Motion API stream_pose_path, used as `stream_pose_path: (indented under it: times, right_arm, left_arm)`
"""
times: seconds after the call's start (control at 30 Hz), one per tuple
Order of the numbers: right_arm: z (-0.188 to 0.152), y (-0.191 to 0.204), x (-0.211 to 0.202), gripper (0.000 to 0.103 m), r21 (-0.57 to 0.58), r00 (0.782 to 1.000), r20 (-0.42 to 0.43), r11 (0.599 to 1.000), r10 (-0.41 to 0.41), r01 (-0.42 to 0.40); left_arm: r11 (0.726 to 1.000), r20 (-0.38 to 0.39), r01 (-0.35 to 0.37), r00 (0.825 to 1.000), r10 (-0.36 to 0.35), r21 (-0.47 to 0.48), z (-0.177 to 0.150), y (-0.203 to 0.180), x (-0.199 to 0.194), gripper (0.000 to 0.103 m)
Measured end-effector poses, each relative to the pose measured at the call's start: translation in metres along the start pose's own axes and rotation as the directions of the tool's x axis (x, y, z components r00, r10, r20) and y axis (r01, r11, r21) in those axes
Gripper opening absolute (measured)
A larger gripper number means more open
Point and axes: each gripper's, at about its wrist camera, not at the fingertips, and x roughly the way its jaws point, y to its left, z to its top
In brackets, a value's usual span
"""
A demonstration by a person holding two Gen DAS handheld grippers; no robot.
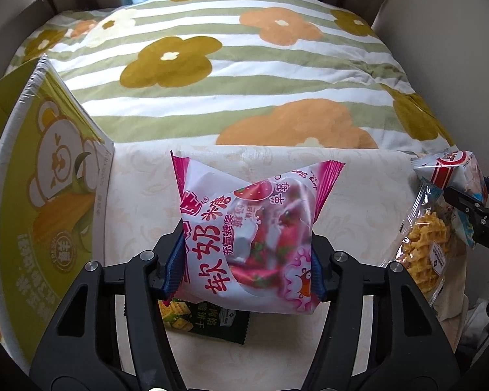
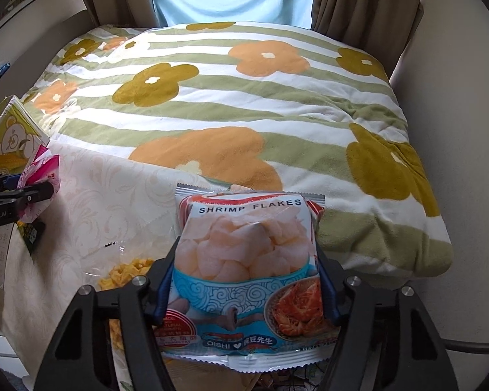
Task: Organize snacks
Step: 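Drop the pink bag into the box with the left tool while the right tool drops the shrimp bag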
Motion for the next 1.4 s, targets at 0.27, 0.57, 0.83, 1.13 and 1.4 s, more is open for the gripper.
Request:
stream_pose_path:
  times: [0.27, 0.57, 0.83, 1.13, 1.4]
  right_arm:
    - [0.004, 0.006, -0.039, 0.063, 0.028, 0.997, 0.08, 1.0, 0.011, -0.014]
    - [0.005, 0.039, -0.097, 0.063, 0.006, 0.983, 0.174, 0.998, 0.061, -0.063]
    - [0.011, 0.087, -0.145, 0.063, -0.054, 0.963, 0.238, 0.991, 0.13, -0.12]
    - [0.025, 0.168, -0.174, 0.063, -0.134, 0.934, 0.285, 0.974, 0.217, -0.185]
    - [0.038, 0.262, -0.176, 0.063, -0.147, 0.92, 0.295, 0.964, 0.258, -0.223]
  left_arm:
    - [1.0, 0.055, 0.023, 0.998, -0.023, -0.003, -0.007, -0.008, -0.039, 0.056]
    - [1.0, 0.159, 0.027, 0.987, -0.025, -0.005, -0.024, -0.016, -0.114, 0.056]
    - [0.999, 0.257, -0.007, 0.966, 0.015, -0.032, -0.032, 0.002, -0.185, 0.056]
    - [0.994, 0.319, -0.032, 0.946, 0.064, -0.105, -0.043, 0.082, -0.235, 0.056]
    - [0.993, 0.295, -0.058, 0.952, 0.085, -0.1, -0.048, 0.177, -0.241, 0.056]
